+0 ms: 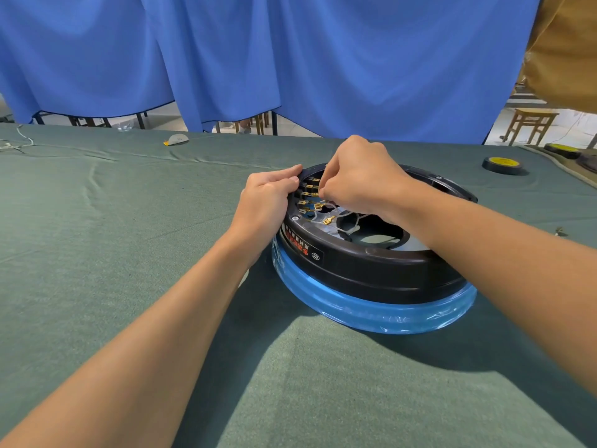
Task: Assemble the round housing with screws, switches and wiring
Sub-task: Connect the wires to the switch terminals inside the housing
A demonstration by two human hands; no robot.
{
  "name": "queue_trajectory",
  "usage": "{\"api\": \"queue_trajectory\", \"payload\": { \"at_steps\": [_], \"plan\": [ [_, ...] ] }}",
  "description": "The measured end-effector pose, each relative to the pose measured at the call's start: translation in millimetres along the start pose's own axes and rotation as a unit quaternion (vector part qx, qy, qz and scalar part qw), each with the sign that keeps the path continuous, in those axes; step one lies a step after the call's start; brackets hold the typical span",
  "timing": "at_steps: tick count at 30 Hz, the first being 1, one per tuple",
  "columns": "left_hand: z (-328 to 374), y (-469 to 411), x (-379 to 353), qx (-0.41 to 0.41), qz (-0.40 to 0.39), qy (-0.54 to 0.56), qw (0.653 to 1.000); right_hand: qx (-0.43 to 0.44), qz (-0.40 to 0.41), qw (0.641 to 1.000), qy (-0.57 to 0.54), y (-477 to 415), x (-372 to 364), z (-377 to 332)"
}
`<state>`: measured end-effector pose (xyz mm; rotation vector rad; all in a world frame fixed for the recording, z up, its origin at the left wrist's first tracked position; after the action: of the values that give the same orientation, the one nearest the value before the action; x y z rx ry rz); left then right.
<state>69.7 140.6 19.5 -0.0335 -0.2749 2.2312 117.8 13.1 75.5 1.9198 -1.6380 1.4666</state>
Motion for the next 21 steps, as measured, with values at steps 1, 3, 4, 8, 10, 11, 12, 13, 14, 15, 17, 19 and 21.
{"api": "queue_trajectory", "payload": {
  "at_steps": [1,3,4,8,10,11,12,13,14,15,17,19,21],
  "plan": [
    [0,0,0,0.000,0.001,0.001,1.000,-0.014,-0.001,1.000,-0.009,0,-1,1],
    [-1,1,0,0.001,0.001,0.005,1.000,-0.044,-0.005,0.998,-0.035,-1,-3,4],
    [-1,1,-1,0.001,0.001,0.004,1.000,-0.056,-0.008,0.997,-0.047,-1,-5,5],
    [0,1,-1,-0.004,-0.003,-0.006,1.000,-0.101,-0.024,0.991,-0.085,-2,-9,11],
    [0,1,0,-0.005,-0.002,-0.008,1.000,-0.125,-0.029,0.985,-0.114,-3,-11,14],
    [0,1,0,-0.004,-0.002,-0.010,1.000,-0.133,-0.031,0.983,-0.123,-3,-12,15],
    [0,1,0,-0.003,-0.002,-0.010,1.000,-0.137,-0.033,0.982,-0.128,-3,-13,16],
    [0,1,-1,-0.002,-0.003,-0.009,1.000,-0.139,-0.036,0.981,-0.132,-2,-14,16],
    [0,1,-1,-0.002,-0.003,-0.008,1.000,-0.141,-0.039,0.980,-0.138,-2,-15,16],
    [0,1,0,-0.003,-0.003,-0.009,1.000,-0.144,-0.042,0.978,-0.146,-1,-15,16],
    [1,1,0,-0.005,-0.001,-0.011,1.000,-0.154,-0.047,0.973,-0.167,0,-17,16],
    [1,2,0,-0.003,0.000,-0.013,1.000,-0.151,-0.051,0.973,-0.165,1,-17,15],
    [1,3,0,0.000,0.002,-0.010,1.000,-0.118,-0.057,0.983,-0.128,2,-15,12]
  ]
}}
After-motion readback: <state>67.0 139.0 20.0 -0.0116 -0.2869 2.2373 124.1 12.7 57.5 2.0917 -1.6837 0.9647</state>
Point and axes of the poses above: each hand's wrist, its own y-axis away from the middle knuckle, its own x-axis out of the back of the hand, z = x × y, the point moved 8 cm from there along -y, towards the middle knuckle, and after that the axes turned 9 degrees about z, right-handed, at the moved point
